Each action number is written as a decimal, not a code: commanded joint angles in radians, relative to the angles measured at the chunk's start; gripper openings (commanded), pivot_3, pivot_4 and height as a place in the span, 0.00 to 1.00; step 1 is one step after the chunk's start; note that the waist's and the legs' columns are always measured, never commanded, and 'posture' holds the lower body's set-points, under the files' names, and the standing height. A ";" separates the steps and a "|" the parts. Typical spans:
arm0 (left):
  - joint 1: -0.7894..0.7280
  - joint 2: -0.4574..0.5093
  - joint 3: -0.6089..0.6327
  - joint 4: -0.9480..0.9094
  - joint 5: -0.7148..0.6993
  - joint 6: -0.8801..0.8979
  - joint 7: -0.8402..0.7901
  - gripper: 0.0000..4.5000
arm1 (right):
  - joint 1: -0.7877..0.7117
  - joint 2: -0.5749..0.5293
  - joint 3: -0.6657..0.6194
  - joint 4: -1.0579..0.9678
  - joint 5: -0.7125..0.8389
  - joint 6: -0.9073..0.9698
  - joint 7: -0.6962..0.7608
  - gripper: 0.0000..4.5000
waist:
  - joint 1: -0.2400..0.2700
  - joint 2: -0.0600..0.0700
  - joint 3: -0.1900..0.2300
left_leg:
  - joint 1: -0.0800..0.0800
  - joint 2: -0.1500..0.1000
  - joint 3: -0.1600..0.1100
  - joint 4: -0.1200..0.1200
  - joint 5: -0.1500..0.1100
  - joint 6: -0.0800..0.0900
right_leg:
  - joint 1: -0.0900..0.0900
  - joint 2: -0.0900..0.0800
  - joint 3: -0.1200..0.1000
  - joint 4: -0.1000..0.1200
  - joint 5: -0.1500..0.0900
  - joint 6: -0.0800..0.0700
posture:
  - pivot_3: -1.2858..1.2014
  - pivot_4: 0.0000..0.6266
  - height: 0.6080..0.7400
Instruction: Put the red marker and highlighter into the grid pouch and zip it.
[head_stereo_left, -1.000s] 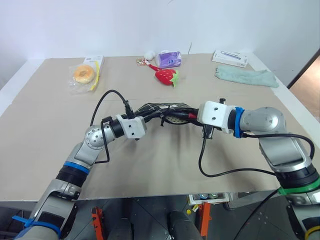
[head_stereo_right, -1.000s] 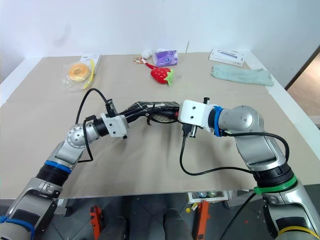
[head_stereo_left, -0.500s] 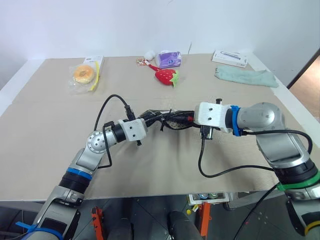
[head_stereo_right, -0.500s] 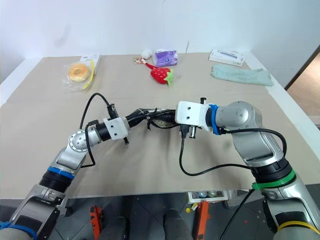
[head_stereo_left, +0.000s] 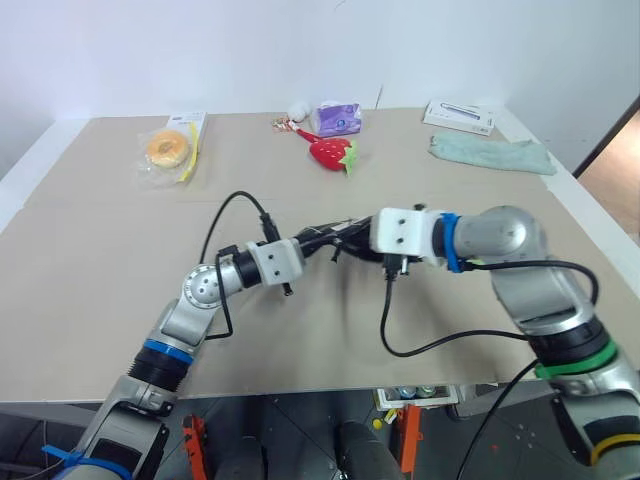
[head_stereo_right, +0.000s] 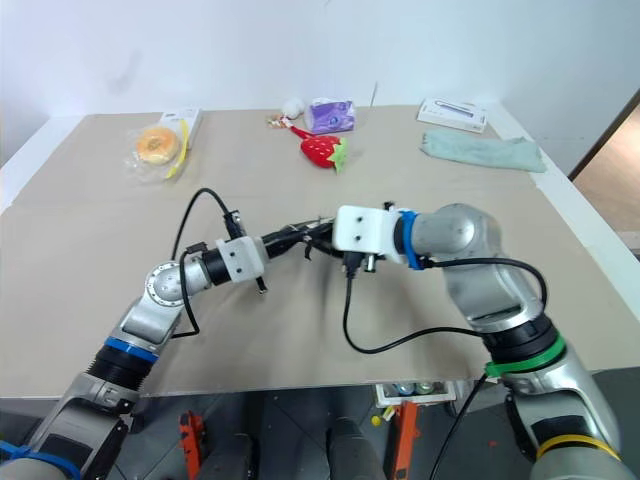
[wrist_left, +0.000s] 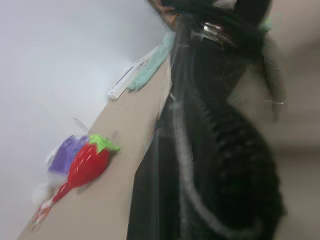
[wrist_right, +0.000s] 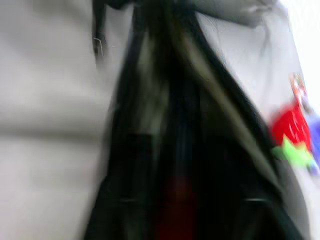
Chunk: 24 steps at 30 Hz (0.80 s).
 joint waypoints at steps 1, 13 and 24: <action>0.002 -0.012 0.025 -0.069 -0.070 0.039 0.000 0.00 | -0.011 -0.018 -0.036 -0.037 0.025 -0.017 0.008 0.84 | 0.000 0.000 0.000 | 0.000 0.000 0.000 0.000 0.000 0.000 | 0.000 0.000 0.000 0.000 0.000 0.000 | 0.52 0.24 1.00; -0.003 0.012 0.045 -0.034 -0.058 0.061 0.014 0.00 | -0.065 -0.168 -0.206 -0.172 0.283 0.197 0.139 0.99 | 0.000 0.000 0.000 | 0.000 0.000 0.000 0.000 0.000 0.000 | 0.000 0.000 0.000 0.000 0.000 0.000 | 0.52 0.24 1.00; -0.003 0.025 0.060 -0.028 -0.053 0.064 0.045 0.00 | -0.040 -0.288 -0.315 0.011 0.285 0.385 -0.031 0.99 | 0.003 0.000 0.000 | 0.000 0.000 0.001 0.000 0.000 0.000 | 0.000 0.000 0.000 0.000 0.000 0.000 | 0.52 0.24 1.00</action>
